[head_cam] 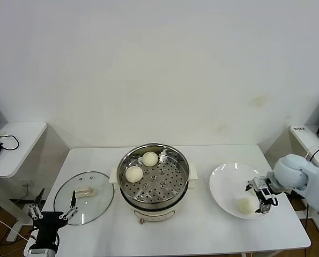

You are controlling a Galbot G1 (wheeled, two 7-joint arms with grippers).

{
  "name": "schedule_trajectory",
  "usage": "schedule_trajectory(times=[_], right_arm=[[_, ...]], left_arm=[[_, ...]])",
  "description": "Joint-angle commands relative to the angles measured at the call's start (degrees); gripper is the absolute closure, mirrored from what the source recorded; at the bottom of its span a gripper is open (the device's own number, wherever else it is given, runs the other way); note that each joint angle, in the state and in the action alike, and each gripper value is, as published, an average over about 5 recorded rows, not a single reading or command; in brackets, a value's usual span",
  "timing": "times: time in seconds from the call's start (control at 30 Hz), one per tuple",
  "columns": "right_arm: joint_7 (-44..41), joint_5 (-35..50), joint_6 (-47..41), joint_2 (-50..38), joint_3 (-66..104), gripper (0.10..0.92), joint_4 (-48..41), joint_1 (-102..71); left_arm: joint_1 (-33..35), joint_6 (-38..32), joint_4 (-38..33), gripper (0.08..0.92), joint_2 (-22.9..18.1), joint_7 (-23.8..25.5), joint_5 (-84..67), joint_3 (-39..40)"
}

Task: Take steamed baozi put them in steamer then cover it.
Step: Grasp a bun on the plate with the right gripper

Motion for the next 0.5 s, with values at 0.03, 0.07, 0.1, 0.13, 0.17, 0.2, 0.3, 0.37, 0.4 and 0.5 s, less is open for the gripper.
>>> schedule_trajectory(times=[0.03,0.07,0.1,0.13,0.17,0.2,0.3,0.37,0.4,0.5], right_arm=[[0.37,-1.51,-0.05,3.06,0.80,0.203,-4.72,-2.45],[0.40,-1.49,-0.11,3.18,0.79,0.202,-4.84,-2.57],[0.45,-1.47,-0.15,3.28,0.78,0.204,-4.97,-2.67],[0.48,-1.46,-0.20,3.40,0.78,0.206,-5.10,-2.77],[0.52,-1.43,-0.26,3.50,0.77,0.208,-5.22,-2.85],[0.55,-1.39,-0.34,3.61,0.78,0.212,-5.32,-2.93],[0.55,-1.32,-0.61,3.84,0.84,0.221,-5.45,-3.06],[0.51,-1.26,-0.81,3.91,0.86,0.236,-5.46,-3.10],[0.50,-1.20,-0.90,3.95,0.86,0.249,-5.45,-3.12],[0.41,-0.93,-1.21,4.10,0.87,0.297,-5.44,-3.18]], left_arm=[[-0.01,-0.05,0.13,0.177,0.01,-0.01,0.07,-0.05],[-0.05,-0.05,0.18,0.177,0.01,0.00,0.07,-0.05],[-0.10,-0.05,0.23,0.177,0.01,0.00,0.07,-0.04],[-0.14,-0.05,0.29,0.177,0.01,0.00,0.07,-0.02],[-0.19,-0.05,0.35,0.177,0.02,0.01,0.08,0.00],[-0.23,-0.04,0.38,0.177,0.03,0.02,0.08,0.02],[-0.34,-0.04,0.40,0.177,0.04,0.04,0.07,0.06],[-0.39,-0.04,0.41,0.177,0.04,0.04,0.06,0.05],[-0.41,-0.04,0.43,0.177,0.04,0.03,0.05,0.04],[-0.36,-0.07,0.46,0.177,0.06,0.02,0.03,0.00]])
